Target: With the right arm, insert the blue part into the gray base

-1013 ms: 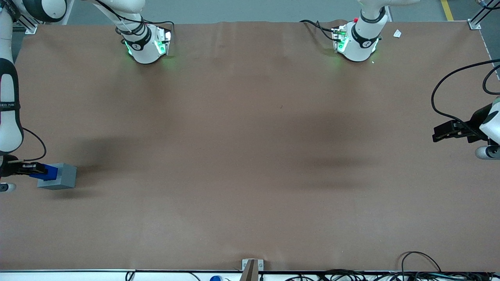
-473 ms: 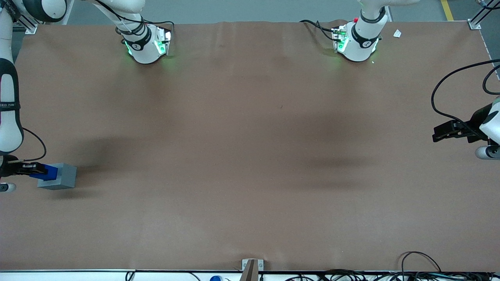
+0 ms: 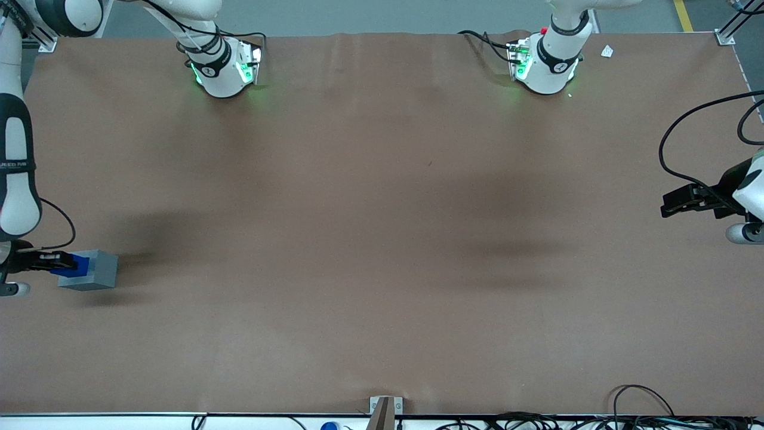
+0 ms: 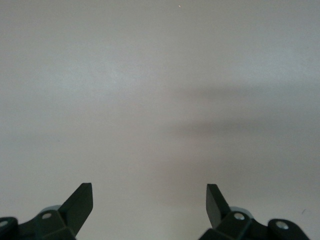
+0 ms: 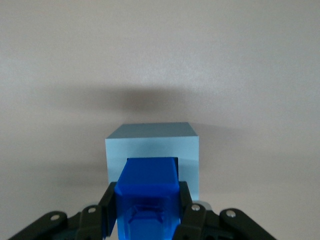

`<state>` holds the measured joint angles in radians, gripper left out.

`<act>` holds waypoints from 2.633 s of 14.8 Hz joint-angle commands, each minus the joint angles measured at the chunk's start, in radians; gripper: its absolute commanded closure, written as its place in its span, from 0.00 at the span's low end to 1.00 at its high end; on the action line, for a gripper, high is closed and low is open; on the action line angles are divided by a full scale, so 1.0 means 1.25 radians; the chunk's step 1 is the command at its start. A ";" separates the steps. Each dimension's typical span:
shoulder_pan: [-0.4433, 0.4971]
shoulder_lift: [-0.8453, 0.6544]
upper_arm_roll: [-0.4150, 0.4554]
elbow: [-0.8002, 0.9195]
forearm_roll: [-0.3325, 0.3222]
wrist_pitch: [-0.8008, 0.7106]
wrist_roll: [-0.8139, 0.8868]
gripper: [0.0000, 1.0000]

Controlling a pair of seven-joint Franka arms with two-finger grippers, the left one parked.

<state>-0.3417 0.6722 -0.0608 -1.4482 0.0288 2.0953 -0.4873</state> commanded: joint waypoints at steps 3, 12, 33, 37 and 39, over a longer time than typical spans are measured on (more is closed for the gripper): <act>-0.008 0.012 0.011 0.004 0.016 0.015 -0.014 0.71; 0.008 -0.021 0.011 0.011 0.014 0.004 -0.009 0.00; 0.243 -0.504 0.009 -0.208 0.027 -0.205 0.283 0.00; 0.241 -0.562 0.009 -0.207 0.019 -0.278 0.306 0.00; 0.241 -0.573 0.011 -0.202 0.019 -0.310 0.321 0.00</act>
<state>-0.0456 -0.0001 -0.0465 -1.6627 0.0657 1.7242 -0.1206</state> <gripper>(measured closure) 0.000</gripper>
